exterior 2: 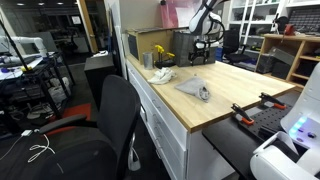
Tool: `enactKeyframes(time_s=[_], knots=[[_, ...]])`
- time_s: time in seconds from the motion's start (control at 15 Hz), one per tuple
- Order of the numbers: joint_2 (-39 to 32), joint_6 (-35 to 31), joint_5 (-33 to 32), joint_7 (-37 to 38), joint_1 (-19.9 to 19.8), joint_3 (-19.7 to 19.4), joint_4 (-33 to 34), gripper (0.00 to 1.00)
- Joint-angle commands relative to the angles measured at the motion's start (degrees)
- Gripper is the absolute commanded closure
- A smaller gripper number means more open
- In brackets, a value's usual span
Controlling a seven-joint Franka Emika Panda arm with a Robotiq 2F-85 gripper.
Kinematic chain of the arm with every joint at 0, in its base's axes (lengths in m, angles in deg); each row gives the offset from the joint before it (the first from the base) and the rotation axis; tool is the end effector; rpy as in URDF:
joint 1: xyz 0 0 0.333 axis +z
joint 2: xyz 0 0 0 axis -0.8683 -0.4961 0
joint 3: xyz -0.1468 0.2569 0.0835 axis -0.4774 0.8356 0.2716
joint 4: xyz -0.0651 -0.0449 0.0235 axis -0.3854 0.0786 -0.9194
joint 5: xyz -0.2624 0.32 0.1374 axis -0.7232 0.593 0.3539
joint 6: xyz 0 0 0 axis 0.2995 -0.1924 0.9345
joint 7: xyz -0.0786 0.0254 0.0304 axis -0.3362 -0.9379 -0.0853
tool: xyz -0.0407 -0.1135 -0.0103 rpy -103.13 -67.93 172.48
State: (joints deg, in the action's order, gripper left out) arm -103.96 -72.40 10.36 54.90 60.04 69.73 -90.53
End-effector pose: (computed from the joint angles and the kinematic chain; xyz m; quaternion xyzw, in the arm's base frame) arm 0.6495 -0.0371 0.1619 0.9950 -0.0983 0.0147 0.0011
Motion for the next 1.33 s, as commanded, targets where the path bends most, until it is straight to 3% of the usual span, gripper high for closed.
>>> enactKeyframes(time_s=[0.0, 0.6, 1.07, 1.13, 1.2, 1.27], knots=[[-5.6, 3.7, -3.3, -5.2, -0.3, 0.4, 6.9, 0.0], [-14.7, 8.4, -4.9, -22.4, -5.2, 3.9, 16.4, 0.0], [-21.5, 13.9, -4.4, -30.7, -7.6, 6.6, 23.3, 0.0], [-22.2, 14.9, -4.2, -31.6, -7.9, 7.2, 24.1, 0.09], [-22.9, 15.5, -4.1, -32.4, -7.9, 7.6, 24.4, 0.26], [-23.4, 16.4, -4.1, -33.1, -8.0, 8.1, 24.9, 0.35]])
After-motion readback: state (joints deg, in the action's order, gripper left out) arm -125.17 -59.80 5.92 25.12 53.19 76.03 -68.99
